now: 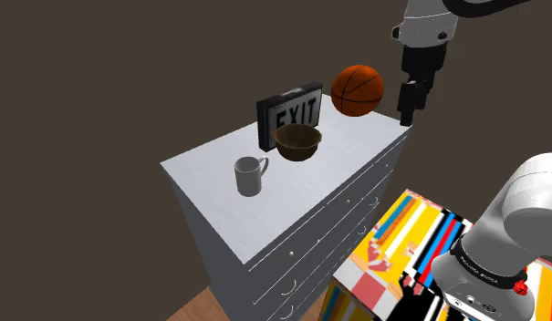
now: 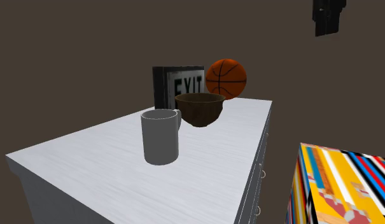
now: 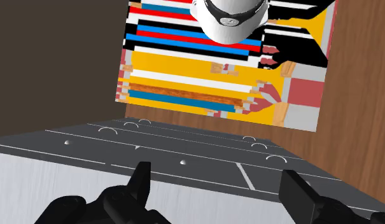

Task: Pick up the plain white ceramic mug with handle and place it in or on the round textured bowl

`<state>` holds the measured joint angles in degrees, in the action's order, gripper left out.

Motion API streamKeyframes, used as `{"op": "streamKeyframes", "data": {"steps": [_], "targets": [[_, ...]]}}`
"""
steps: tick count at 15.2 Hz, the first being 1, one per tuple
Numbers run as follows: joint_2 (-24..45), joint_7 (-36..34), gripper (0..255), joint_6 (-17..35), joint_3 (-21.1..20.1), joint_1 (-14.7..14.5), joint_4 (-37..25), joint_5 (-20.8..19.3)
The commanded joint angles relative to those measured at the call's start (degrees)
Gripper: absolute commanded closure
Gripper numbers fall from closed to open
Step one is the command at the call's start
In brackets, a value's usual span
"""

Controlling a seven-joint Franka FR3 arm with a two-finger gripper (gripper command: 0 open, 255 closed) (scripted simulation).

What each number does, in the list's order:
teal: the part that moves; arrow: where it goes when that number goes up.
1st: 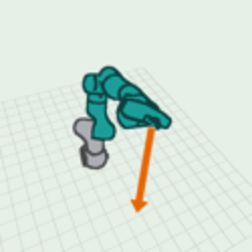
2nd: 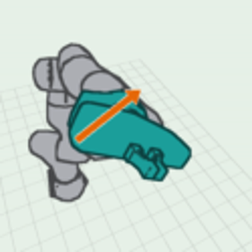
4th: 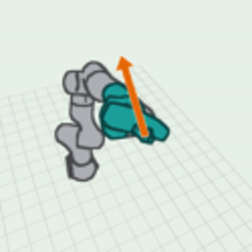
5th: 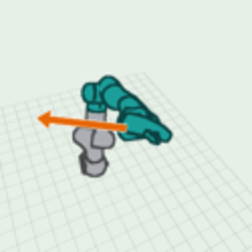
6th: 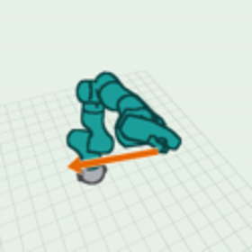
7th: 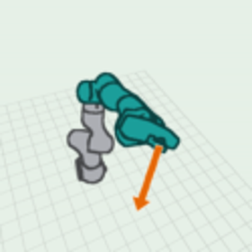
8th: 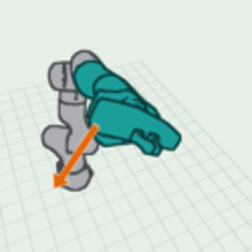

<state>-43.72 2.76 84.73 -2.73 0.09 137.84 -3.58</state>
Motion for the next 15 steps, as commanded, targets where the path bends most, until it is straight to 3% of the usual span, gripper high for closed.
{"op": "streamKeyframes", "data": {"steps": [1, 15], "targets": [[0.0, 0.0, 0, 0.0, 0.0, 0.0, 0.0, 0.0], [26.22, -8.81, 0, 14.95, -9.07, -3.79, -10.91, 4.62]]}}
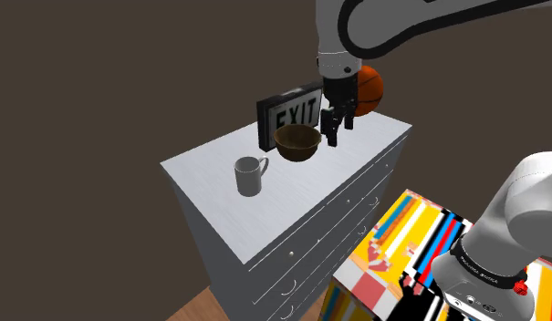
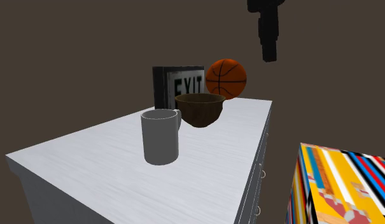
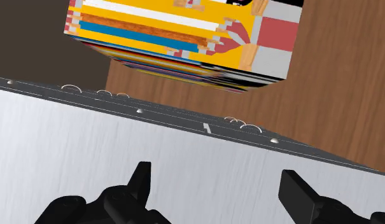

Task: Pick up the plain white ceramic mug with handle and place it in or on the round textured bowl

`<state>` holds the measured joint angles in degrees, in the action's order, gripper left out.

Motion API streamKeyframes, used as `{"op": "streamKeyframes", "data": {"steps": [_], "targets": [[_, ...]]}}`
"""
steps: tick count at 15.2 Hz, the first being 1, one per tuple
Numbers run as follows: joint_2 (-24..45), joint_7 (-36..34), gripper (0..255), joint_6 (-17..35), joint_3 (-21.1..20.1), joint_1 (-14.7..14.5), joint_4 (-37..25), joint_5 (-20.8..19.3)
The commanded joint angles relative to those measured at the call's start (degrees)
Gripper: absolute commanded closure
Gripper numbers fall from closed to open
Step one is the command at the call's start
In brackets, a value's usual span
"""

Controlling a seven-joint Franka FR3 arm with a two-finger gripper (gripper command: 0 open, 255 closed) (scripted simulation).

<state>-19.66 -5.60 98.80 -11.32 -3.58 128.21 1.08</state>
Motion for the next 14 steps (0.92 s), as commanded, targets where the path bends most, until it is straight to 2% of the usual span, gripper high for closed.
{"op": "streamKeyframes", "data": {"steps": [1, 8, 14], "targets": [[4.19, -1.08, 0, 1.61, -1.05, -0.34, -2.55, -0.07], [18.82, -5.68, 0, 5.13, -4.53, -2.22, -13.36, -1.73], [31.96, -9.48, 0, 5.63, -6.34, -4.91, -25.48, -4.69]]}}
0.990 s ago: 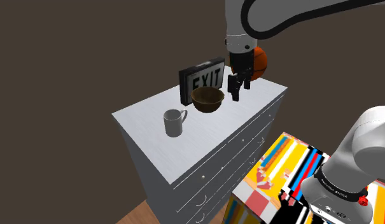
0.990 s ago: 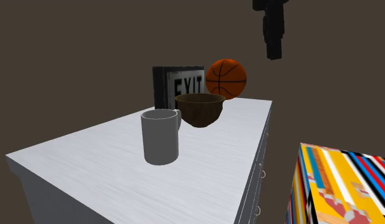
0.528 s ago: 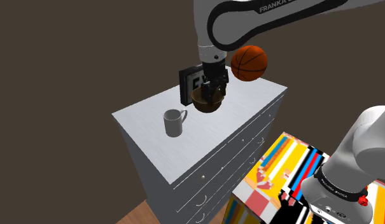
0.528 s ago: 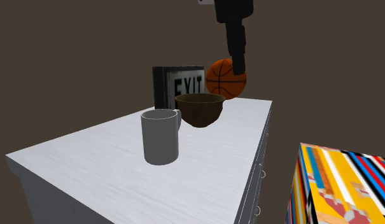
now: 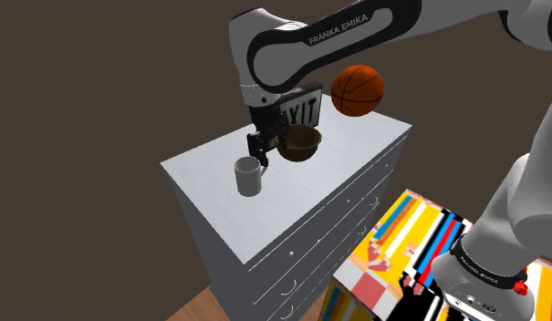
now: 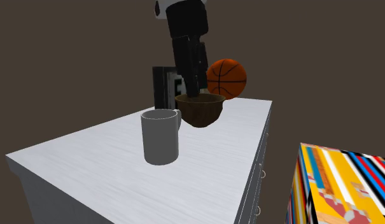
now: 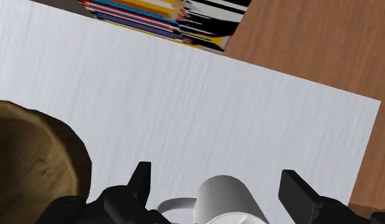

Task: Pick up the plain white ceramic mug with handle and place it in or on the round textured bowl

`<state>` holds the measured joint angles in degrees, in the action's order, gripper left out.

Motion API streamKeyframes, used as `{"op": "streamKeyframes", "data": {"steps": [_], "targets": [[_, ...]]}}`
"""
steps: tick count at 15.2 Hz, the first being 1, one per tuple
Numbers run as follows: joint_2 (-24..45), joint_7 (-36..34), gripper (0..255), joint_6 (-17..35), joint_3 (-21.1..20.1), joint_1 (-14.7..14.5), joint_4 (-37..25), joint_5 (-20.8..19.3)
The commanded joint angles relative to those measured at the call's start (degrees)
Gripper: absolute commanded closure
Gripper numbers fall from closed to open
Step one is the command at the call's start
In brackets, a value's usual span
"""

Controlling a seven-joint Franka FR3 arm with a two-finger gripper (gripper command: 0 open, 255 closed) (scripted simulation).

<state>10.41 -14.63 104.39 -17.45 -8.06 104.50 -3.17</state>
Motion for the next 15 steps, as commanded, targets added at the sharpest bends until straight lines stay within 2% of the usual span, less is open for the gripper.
{"op": "streamKeyframes", "data": {"steps": [1, 8, 15], "targets": [[4.14, -1.01, 0, -0.13, -0.39, -1.01, -4.1, -0.99], [19.89, -3.8, 0, -3.33, -0.72, -5.93, -22.57, -4.68], [20.18, -4.06, 0, 1.92, -0.51, -5.64, -17.57, -4.92]]}}
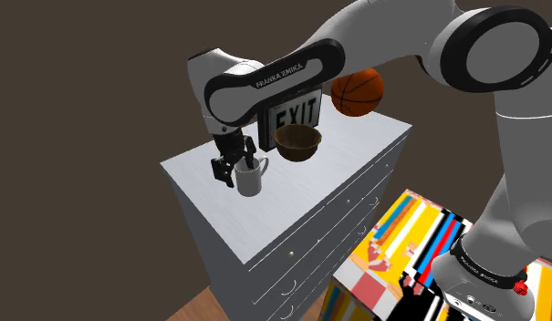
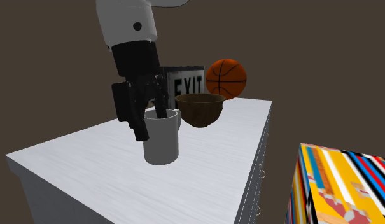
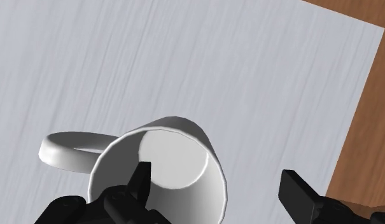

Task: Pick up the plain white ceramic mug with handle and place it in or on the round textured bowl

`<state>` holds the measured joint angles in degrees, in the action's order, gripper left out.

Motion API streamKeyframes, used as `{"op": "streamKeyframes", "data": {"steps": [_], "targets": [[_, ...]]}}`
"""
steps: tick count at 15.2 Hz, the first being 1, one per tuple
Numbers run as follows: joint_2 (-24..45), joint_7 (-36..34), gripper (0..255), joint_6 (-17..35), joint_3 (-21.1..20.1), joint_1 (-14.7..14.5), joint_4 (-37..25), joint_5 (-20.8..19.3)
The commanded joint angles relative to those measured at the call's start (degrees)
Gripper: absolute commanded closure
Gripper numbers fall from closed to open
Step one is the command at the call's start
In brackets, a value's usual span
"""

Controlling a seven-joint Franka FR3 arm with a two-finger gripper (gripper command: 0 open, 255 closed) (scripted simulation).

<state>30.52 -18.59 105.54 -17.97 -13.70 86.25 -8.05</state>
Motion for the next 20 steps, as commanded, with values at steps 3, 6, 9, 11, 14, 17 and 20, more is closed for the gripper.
{"op": "streamKeyframes", "data": {"steps": [3, 6, 9, 11, 14, 17, 20], "targets": [[0.13, -0.13, 0, 1.19, 0.03, 0.01, 1.05, -0.08], [0.13, -0.13, 0, 1.19, 0.03, 0.01, 1.04, -0.08], [0.13, -0.13, 255, 1.17, 0.03, 0.01, 1.04, -0.08], [0.12, -0.13, 255, 1.17, 0.03, 0.01, 1.04, -0.08], [0.12, -0.13, 255, 1.18, 0.03, 0.01, 1.04, -0.08], [0.12, -0.13, 255, 1.17, 0.03, 0.01, 1.04, -0.08], [-0.42, -0.04, 255, -0.07, -0.07, 0.03, 0.31, 0.1]]}}
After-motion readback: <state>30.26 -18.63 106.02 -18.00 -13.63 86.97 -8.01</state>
